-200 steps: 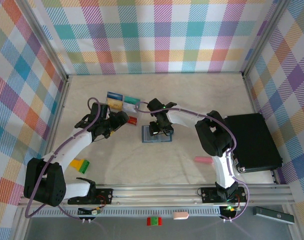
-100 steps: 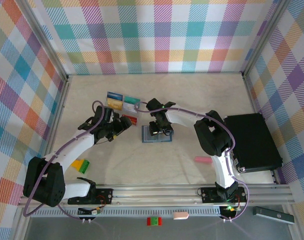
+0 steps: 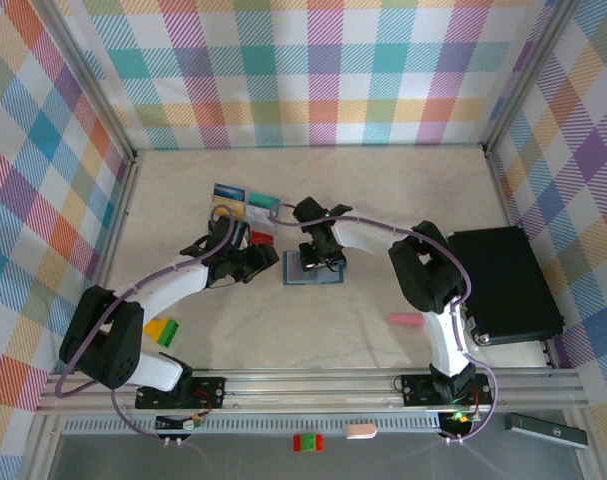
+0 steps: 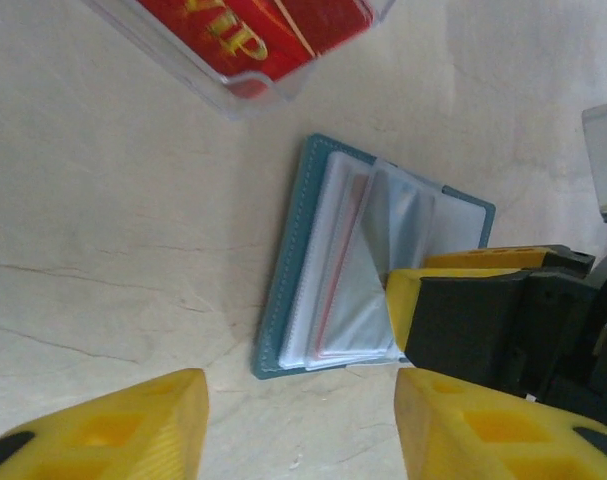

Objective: Take the credit cards out of the card holder

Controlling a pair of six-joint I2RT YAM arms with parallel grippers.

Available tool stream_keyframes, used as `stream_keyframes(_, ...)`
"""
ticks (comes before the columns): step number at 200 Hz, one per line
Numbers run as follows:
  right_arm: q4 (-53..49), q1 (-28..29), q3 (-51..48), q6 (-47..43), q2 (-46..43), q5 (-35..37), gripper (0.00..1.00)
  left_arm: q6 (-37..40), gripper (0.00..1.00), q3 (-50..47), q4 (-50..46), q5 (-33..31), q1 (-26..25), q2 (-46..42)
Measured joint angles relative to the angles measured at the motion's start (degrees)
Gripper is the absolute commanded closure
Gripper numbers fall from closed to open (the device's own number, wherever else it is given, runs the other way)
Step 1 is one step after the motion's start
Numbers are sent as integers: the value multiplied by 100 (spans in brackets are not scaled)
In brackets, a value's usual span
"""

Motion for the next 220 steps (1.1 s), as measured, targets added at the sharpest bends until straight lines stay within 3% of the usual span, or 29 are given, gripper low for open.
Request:
stream_keyframes(47,192,-48,-164,-2,-92,-131,68,-164,75,208,363,223,-284,649)
stream_keyframes(101,431,-114,-382,-2,-214,-278,70,-269,84,535,647,367,-470,1161)
stream_keyframes(168,540,-151,-487,-2,-278,-330,72,-284,86,756,684,348,-557,1707)
stream_keyframes(220,603,-151,-549,-2,-313,-326,73,-282,82,761,640,168,-577,1810)
